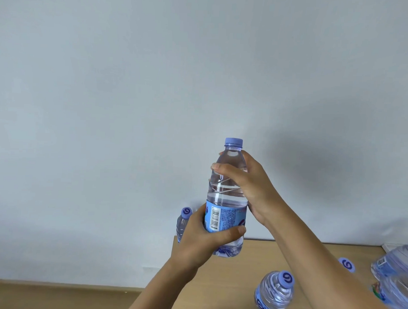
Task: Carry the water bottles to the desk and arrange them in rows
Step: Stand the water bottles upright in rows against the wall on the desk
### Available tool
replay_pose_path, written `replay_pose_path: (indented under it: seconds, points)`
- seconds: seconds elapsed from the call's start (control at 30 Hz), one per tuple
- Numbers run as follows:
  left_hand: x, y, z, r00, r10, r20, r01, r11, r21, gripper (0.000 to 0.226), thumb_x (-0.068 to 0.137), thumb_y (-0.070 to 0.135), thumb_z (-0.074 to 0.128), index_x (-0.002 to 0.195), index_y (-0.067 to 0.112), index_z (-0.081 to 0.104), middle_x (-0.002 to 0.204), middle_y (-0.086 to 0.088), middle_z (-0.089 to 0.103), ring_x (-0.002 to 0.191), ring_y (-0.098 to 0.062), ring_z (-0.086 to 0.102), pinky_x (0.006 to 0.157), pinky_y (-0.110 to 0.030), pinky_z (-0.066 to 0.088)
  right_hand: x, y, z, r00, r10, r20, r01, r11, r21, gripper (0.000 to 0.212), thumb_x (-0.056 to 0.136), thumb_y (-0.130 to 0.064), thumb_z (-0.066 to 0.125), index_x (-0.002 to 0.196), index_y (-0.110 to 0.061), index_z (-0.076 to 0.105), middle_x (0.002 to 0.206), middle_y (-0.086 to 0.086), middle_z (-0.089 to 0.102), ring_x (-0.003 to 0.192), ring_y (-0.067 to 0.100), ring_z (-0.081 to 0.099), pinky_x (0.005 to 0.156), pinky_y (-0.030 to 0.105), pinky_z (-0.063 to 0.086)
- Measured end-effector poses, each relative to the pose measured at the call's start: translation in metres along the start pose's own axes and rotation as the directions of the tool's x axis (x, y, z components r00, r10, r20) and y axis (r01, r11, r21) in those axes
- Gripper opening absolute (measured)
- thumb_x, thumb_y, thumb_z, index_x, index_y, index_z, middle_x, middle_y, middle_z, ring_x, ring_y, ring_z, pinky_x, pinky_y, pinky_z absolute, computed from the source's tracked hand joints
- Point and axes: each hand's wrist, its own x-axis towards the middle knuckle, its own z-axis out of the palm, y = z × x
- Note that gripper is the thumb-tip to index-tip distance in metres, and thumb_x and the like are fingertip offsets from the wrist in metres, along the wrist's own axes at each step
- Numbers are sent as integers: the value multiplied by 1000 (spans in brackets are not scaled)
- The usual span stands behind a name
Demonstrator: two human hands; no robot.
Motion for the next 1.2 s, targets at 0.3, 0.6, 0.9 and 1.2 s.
replay_pose_path:
  seconds: [0.3, 0.6, 0.9, 1.2]
  points:
    - [0, 1, 2, 995, 82, -54, -77, 992, 101, 54, 57, 35, 88, 103, 23, 62, 87, -2, 74, 79, -24, 72, 68, -38, 62, -2, -2, 7, 996, -66, -56, 68, 997, 35, 27, 71, -13, 81, 93, -12, 64, 81, 0, 71, 67, 18, 71, 60, 26, 56]
    - [-1, -2, -13, 983, -8, 182, 7, 1000, 4, 57, 66, 35, 86, 112, 12, 64, 101, -17, 72, 92, -34, 67, 81, -43, 52, -1, -8, -1, 986, -111, 125, 102, 992, 76, 31, 58, -25, 79, 86, -17, 68, 97, 19, 70, 93, 43, 69, 82, 47, 58]
    - [-5, -8, -10, 999, 31, -25, -30, 998, 48, 66, 56, 39, 87, 114, 19, 61, 97, -3, 75, 87, -20, 72, 71, -28, 55, -8, -4, 14, 994, -112, 4, 112, 991, -73, 40, 66, -30, 84, 99, -20, 65, 92, -7, 73, 80, 13, 73, 66, 22, 57]
    - [-7, 2, -9, 997, 0, 82, -4, 999, 51, 64, 56, 38, 91, 112, 22, 64, 98, -5, 75, 91, -22, 72, 73, -30, 56, -3, -10, 7, 998, -62, 2, 62, 997, 49, 28, 59, -21, 80, 83, -15, 67, 85, 2, 71, 75, 22, 69, 68, 35, 55]
